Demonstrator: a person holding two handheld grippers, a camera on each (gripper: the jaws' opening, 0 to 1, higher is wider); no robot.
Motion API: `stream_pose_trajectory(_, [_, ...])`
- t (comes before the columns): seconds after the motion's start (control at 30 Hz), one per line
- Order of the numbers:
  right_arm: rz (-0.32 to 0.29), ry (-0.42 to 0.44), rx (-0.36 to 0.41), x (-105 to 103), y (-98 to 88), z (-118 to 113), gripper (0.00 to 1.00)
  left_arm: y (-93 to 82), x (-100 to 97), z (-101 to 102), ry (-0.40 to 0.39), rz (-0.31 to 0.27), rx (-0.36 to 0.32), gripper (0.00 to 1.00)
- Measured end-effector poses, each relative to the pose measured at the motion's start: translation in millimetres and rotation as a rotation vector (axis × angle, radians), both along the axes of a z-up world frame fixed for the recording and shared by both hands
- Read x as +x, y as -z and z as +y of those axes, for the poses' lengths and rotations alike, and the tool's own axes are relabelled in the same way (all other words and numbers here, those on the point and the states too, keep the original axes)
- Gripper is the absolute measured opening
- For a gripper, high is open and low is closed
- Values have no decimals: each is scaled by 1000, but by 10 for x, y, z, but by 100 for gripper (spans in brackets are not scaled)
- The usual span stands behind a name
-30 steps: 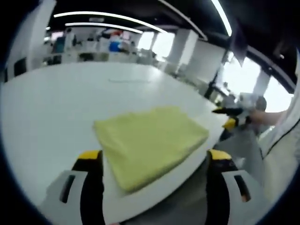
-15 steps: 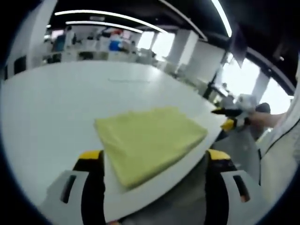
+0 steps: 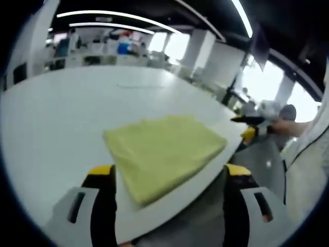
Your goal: Fold the garment on the visible template until the final outline fits inside the template.
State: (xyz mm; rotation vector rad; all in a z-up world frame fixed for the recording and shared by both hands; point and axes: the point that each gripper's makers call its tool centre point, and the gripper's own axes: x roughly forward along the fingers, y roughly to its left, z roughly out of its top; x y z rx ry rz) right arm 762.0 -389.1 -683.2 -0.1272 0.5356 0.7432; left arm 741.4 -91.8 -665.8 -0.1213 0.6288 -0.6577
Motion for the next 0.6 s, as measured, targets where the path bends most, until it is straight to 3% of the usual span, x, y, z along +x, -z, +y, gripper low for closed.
stream_pose_trajectory(0.6, [3, 4, -10, -4, -39, -45, 67, -19, 8, 14, 1, -12, 1, 81])
